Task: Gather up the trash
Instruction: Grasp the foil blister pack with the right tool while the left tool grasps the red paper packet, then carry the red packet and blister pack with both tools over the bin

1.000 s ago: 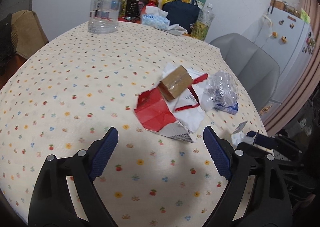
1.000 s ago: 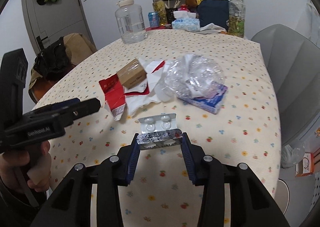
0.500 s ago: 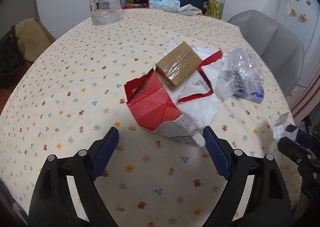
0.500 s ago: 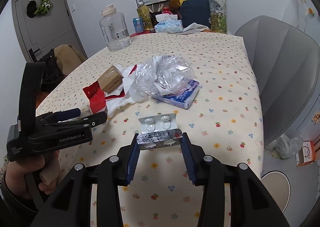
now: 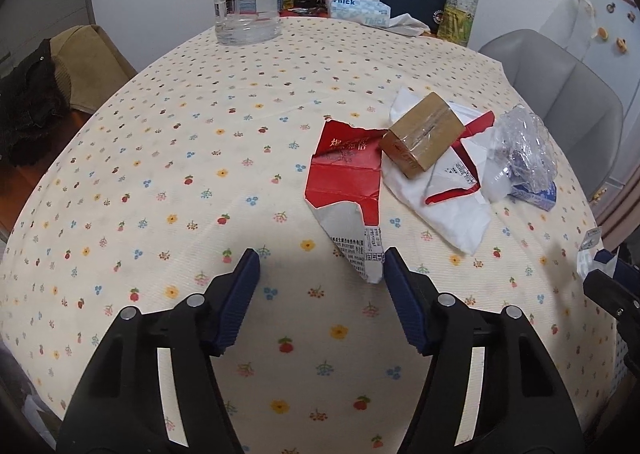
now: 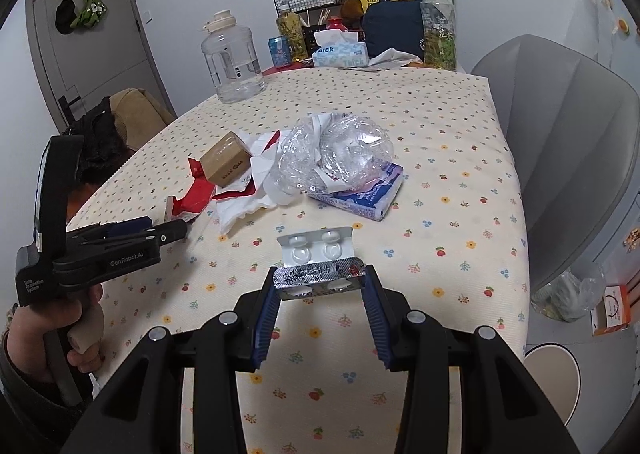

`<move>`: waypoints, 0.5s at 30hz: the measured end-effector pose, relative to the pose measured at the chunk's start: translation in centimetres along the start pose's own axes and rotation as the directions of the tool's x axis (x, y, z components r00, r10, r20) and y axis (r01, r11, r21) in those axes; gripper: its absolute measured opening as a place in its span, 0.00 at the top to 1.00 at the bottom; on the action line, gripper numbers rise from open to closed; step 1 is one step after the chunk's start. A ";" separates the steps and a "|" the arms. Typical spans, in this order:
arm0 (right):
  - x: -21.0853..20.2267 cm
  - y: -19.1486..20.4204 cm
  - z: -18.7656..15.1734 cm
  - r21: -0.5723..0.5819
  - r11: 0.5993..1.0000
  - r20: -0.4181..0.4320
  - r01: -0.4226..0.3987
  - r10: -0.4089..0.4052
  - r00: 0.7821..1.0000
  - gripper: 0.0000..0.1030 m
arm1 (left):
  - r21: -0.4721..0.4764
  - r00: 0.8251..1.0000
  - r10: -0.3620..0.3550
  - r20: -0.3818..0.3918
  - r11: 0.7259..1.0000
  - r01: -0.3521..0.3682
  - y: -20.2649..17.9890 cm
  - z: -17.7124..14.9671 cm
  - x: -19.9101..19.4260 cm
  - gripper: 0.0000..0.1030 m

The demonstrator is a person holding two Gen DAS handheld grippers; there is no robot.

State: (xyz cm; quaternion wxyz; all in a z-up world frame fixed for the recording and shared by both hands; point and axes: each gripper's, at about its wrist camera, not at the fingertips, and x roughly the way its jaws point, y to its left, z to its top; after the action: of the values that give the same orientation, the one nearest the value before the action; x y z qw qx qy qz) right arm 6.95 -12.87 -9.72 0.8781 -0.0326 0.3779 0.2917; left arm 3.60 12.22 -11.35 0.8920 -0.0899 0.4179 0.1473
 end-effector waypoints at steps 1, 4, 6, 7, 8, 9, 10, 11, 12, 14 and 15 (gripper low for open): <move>0.0 -0.1 -0.1 0.003 1.000 0.000 0.000 0.000 1.000 0.60 | 0.003 1.000 0.005 0.000 1.000 -0.005 -0.2 0.0 0.1 0.37; -0.1 -0.8 -0.2 0.019 1.000 0.002 0.001 -0.001 1.000 0.60 | 0.028 1.000 0.027 -0.001 0.999 -0.026 -1.1 0.4 0.5 0.37; -0.3 -1.3 -0.3 0.028 1.000 0.005 0.001 -0.001 1.000 0.60 | 0.060 0.999 0.046 0.001 0.997 -0.046 -1.8 0.7 0.8 0.37; -0.4 -1.5 -0.4 0.032 0.999 0.009 -0.001 0.001 1.000 0.60 | 0.060 0.999 0.050 0.000 0.997 -0.050 -1.9 0.8 0.9 0.38; -0.4 -1.6 -0.4 0.034 0.999 0.010 -0.002 0.001 1.000 0.60 | 0.056 0.999 0.042 -0.003 0.998 -0.042 -1.8 1.0 0.9 0.43; -0.5 -1.8 -0.4 0.038 0.999 0.013 -0.003 0.002 1.000 0.60 | 0.053 0.999 0.040 -0.002 0.998 -0.040 -1.8 1.1 0.9 0.48; -0.6 -2.0 -0.5 0.041 0.999 0.016 -0.004 0.003 1.000 0.60 | 0.051 0.999 0.049 -0.001 0.998 -0.049 -1.7 1.2 0.8 0.65; -0.7 -2.2 -0.5 0.044 0.999 0.018 -0.004 0.004 1.000 0.60 | 0.045 0.998 0.059 -0.001 0.997 -0.059 -1.5 1.2 0.8 0.74; -0.7 -2.3 -0.5 0.047 0.999 0.018 -0.004 0.003 1.000 0.60 | 0.032 0.998 0.058 0.002 0.998 -0.058 -1.2 1.2 0.6 0.74; -0.8 -2.5 -0.6 0.051 0.999 0.019 -0.005 0.004 1.000 0.60 | 0.020 0.998 0.056 0.015 0.998 -0.056 -0.8 1.2 0.4 0.75; -0.9 -2.6 -0.6 0.052 0.999 0.022 -0.004 0.003 1.000 0.60 | 0.015 0.998 0.055 0.026 0.998 -0.056 -0.6 1.2 0.2 0.75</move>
State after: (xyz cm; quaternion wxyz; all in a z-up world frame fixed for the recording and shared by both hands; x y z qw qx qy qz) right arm 7.53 -15.63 -9.98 0.8822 -0.0062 0.3759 0.2836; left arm 4.74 12.00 -10.74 0.8935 -0.0693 0.4100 0.1697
